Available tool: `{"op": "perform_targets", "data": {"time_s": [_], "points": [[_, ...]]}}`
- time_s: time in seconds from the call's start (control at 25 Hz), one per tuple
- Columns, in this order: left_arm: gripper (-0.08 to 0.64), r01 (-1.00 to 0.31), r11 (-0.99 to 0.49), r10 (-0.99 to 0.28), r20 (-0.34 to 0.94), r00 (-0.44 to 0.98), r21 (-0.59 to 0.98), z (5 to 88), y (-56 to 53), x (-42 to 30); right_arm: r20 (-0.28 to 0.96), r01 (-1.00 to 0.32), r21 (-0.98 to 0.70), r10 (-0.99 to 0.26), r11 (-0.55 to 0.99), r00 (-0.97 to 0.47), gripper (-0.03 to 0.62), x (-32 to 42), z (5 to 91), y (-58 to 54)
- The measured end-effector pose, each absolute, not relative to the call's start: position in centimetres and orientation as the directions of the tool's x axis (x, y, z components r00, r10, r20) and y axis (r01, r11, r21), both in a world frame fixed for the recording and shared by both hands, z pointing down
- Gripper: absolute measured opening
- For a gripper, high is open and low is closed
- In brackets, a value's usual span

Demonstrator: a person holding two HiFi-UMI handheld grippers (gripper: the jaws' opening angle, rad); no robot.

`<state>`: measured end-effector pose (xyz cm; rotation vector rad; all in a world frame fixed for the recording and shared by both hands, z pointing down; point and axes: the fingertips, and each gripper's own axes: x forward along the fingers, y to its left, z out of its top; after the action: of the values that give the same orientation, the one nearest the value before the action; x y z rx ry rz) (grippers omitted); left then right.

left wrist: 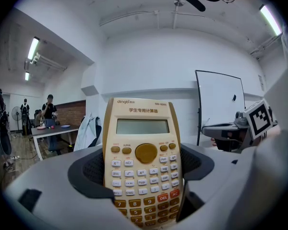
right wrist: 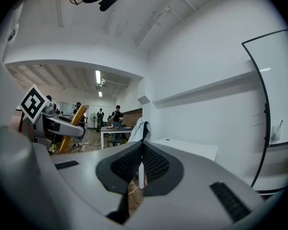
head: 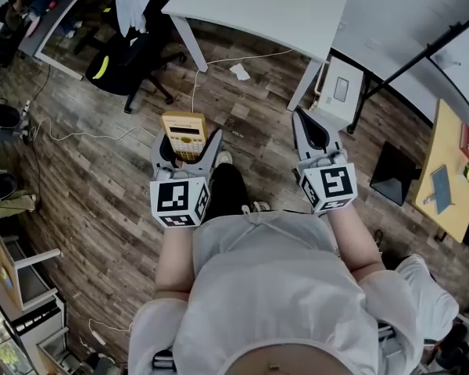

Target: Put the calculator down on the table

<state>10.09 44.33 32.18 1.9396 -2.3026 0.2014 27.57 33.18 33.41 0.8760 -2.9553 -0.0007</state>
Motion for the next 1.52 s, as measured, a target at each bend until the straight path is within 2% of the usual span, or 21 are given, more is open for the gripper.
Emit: {"op": "perform_targets", "data": {"time_s": [0.24, 0.84, 1.16, 1.52], "points": [[0.411, -0.99, 0.142, -0.973, 0.184, -0.141, -0.008, 32.9, 39.3, 4.0, 0.07, -0.558, 0.028, -0.559, 0.829, -0.826, 0.005, 21.4, 33.9, 28.6], [0.411, -0.999, -0.032, -0.974, 0.224, 0.034, 0.01, 32.5, 21.8, -17.7, 0.101, -0.71, 0.034, -0.709, 0.703, -0.698, 0.005, 1.4, 33.0, 12.8], [0.411, -0.994, -0.089, -0.955, 0.277, 0.104, 0.067, 34.7, 14.2, -21.2, 0.121, -0.746, 0.019, -0.743, 0.665, -0.659, 0.005, -2.3, 33.6, 6.2], [0.411, -0.984, -0.153, -0.918, 0.355, 0.177, 0.094, 37.8, 1.1, -20.8, 0.147, -0.772, 0.005, -0.764, 0.636, -0.628, 0.005, -2.5, 35.9, -5.1]]}}
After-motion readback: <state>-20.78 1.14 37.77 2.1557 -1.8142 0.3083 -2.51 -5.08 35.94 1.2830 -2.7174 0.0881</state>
